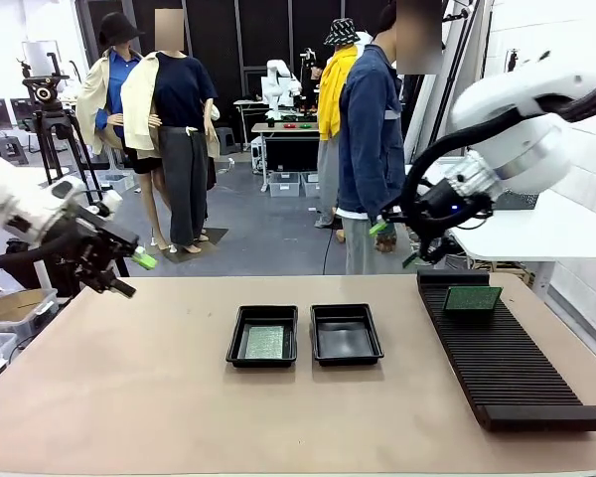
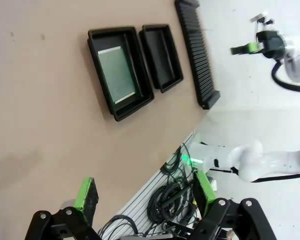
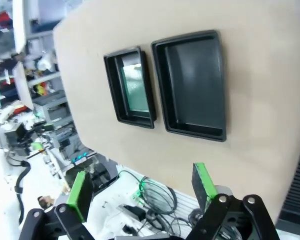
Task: Inspect and transfer BCBs to ESD trays.
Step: Pick up the ESD tray and place it on the left side of the table.
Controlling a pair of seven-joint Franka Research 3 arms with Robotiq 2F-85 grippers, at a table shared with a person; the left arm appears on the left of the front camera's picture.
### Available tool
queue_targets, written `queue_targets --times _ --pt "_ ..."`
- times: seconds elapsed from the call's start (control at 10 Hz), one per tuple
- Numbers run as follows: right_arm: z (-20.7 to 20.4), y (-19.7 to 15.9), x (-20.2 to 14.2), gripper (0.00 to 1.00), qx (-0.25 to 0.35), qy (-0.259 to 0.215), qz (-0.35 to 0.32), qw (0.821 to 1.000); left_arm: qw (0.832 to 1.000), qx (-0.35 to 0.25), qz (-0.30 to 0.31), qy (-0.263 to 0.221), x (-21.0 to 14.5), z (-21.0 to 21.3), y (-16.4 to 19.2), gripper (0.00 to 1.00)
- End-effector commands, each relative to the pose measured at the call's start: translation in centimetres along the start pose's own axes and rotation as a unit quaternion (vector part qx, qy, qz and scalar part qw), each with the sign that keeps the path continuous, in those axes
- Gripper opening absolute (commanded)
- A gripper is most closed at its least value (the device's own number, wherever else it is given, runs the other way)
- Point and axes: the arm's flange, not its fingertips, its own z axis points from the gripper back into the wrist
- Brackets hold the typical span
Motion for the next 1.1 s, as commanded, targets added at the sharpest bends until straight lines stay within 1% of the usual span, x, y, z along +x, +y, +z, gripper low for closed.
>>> queue_targets --times 0.0,0.2,0.4,0.6,0.7,0.9,1.0 --pt "2.0 -2.8 0.1 1.00 0.053 -0.003 -0.007 0.999 0.999 0.049 0.010 0.019 0.3 -3.1 -1.8 1.00" --pt "4.1 -6.5 0.7 1.00 0.092 -0.010 -0.013 0.996 0.997 0.074 0.013 0.025 0.7 -5.9 -3.2 1.00" --pt "5.9 -9.7 1.5 1.00 0.133 -0.014 0.011 0.991 0.995 0.095 0.017 0.033 1.4 -8.3 -4.1 1.00" --pt "6.7 -13.1 2.6 1.00 0.158 -0.016 0.029 0.987 0.992 0.119 0.017 0.041 1.6 -10.5 -5.5 1.00" --pt "7.0 -15.1 2.8 1.00 0.178 -0.009 0.045 0.983 0.989 0.142 0.010 0.033 1.4 -11.8 -6.6 1.00" --pt "7.3 -17.7 3.1 1.00 0.207 -0.006 0.061 0.976 0.987 0.157 0.009 0.025 1.7 -13.6 -8.1 1.00" --pt "7.7 -18.8 3.2 1.00 0.225 -0.008 0.058 0.973 0.986 0.164 0.010 0.022 1.9 -14.5 -8.8 1.00"
